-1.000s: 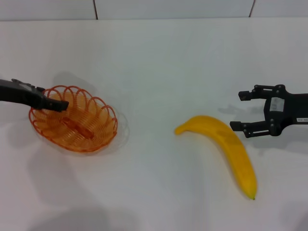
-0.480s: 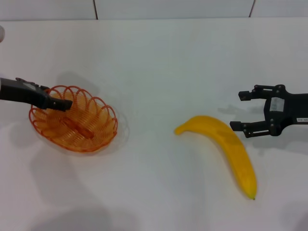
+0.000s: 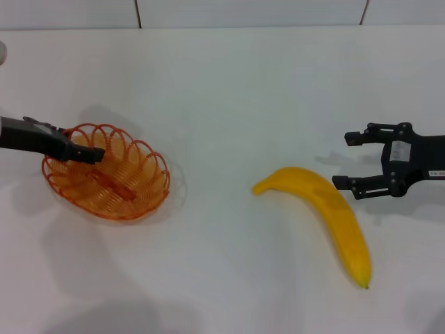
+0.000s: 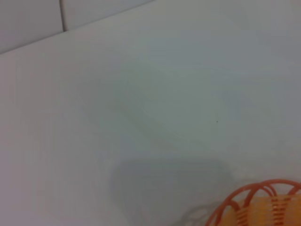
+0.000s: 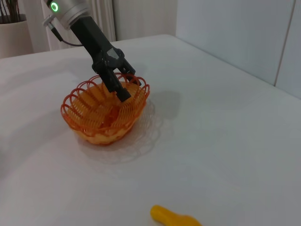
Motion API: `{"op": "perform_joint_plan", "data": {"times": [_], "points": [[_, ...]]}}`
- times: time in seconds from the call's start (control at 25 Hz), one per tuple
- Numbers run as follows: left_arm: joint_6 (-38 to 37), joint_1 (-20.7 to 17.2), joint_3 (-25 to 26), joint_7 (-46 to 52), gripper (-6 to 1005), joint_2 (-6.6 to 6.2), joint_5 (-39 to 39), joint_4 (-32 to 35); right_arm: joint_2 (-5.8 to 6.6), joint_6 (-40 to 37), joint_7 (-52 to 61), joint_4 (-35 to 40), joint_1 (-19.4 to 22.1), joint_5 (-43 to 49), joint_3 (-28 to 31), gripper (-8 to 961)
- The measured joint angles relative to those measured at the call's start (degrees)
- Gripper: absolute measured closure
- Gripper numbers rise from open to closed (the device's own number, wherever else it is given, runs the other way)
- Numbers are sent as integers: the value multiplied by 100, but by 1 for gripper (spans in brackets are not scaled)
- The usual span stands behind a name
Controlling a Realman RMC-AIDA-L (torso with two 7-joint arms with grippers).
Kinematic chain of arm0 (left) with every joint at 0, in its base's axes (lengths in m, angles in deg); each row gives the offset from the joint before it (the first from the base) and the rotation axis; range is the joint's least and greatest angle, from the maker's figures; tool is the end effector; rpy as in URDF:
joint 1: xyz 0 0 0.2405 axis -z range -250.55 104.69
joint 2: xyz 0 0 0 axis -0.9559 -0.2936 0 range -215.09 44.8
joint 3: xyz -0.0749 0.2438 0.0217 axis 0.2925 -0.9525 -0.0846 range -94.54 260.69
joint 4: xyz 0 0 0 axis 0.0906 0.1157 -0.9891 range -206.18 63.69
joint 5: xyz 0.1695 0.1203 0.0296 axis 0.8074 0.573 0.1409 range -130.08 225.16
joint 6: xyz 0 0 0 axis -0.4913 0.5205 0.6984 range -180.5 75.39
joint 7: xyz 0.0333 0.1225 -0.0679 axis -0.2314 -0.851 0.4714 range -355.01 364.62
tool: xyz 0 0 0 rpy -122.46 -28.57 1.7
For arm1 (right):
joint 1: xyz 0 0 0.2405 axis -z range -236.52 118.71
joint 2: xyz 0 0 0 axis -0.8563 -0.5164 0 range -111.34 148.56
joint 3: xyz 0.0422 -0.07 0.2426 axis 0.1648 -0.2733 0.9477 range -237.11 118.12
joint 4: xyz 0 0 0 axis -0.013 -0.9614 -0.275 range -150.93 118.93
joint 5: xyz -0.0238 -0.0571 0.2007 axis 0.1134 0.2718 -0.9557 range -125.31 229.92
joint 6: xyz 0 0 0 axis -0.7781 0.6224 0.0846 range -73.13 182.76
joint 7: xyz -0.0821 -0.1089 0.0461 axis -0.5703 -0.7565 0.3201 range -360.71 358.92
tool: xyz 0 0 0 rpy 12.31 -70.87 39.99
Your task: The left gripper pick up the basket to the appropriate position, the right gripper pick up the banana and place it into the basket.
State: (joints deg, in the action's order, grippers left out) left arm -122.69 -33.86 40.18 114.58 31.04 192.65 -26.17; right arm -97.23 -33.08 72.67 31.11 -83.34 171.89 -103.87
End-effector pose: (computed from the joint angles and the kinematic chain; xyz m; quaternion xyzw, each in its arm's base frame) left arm -0.2881 0.3988 0.0338 -0.9065 -0.3406 0.0327 0.2473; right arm 0.3002 0.3186 0.0340 -0.9684 0.1389 0.1172 0.1708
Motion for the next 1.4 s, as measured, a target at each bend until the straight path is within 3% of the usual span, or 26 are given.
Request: {"op": "perform_joint_plan", "data": {"times": [0.48,0.68,0.8,1.0,1.24,1.4], "points": [[5,-42,33,43,91,-37,-45,0,0,0,0,0,10,4,13,68],[14,-40,29,22,201,-21,-22,3,0,0,0,0,16,4,12,68],[17,-32,15,13,444,-11,-3,2,0,0,0,-2,15,4,13,68],[18,-31,17,17,679,-9,0,4,0,0,0,-8,12,4,17,68],[-8,-31,34,36,864,-12,-40,49,0,39,-1,-12,9,4,14,68],[-15,-38,36,33,873,-3,-133,55,0,128,-5,-82,2,4,3,68]]}}
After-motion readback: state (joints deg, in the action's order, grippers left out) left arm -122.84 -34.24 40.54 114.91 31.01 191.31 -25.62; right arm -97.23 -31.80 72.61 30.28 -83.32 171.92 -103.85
